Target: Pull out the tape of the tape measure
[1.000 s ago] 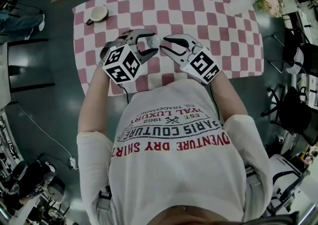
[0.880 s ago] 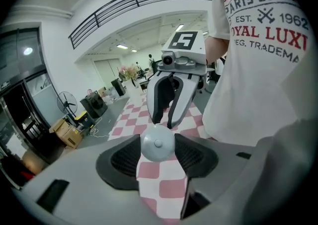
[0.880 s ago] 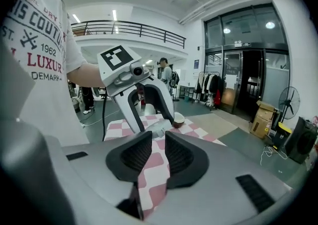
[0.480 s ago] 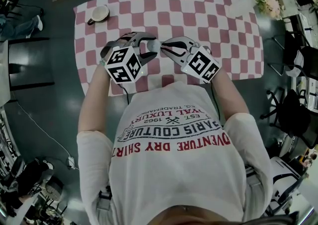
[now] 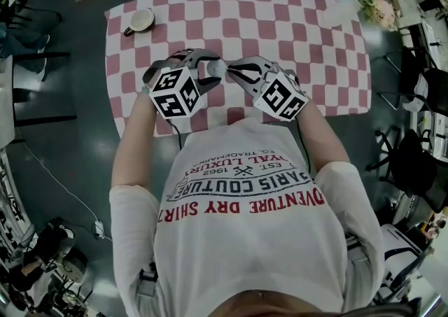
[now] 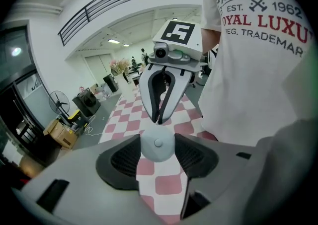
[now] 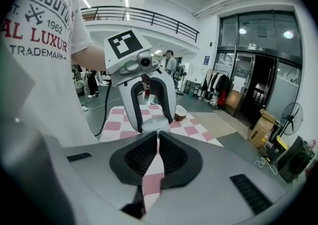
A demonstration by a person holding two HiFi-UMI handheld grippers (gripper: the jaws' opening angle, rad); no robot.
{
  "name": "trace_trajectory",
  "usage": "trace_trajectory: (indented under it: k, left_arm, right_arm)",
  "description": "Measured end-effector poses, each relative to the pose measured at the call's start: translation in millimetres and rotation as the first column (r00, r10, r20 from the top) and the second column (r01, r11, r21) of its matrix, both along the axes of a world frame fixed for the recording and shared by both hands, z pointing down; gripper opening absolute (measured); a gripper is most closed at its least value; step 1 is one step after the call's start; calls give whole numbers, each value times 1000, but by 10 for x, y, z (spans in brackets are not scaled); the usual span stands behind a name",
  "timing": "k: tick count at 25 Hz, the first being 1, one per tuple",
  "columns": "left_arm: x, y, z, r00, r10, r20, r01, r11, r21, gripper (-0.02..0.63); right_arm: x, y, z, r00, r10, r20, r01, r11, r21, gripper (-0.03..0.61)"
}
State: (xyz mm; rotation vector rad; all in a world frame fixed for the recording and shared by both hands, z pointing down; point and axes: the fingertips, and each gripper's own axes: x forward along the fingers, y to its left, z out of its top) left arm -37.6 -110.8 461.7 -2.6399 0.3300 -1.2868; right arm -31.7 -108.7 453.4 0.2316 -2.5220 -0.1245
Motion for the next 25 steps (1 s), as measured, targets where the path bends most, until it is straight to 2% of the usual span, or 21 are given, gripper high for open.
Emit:
trace_trajectory:
  k: [4,11,14,18,23,25]
  left_arm:
    - [-21,1,14,1000,-7,-6,7,1000,-12,232]
    - [0,13,35,1000,22,7,-22,1000,-4,232]
    - [-1,-25,70,999,-33,-18,33,999,-19,232]
    - [-79,-139,137,991,-134,-21,133,991,-23,232]
    - [-185,-297,133,958,-269,-97,264,962,-61,232]
    - [-199,-348,141,946,-310,-100,304,950,-67,232]
  right_arm:
    - [-22,-28,11,1000,8,0,-8,1000,17,37]
    - [-31,-1,40,999,-31,-8,31,1000,4,34]
    - [-15,-66,67,1000,11,-17,-11,1000,-18,32]
    - [67,-234,100,993,112,-28,-112,994,-2,32]
    - [168,-398,39,978,207,-18,-207,978,-20,32]
    - [189,-443,41,970,240,-30,-240,971,-15,32]
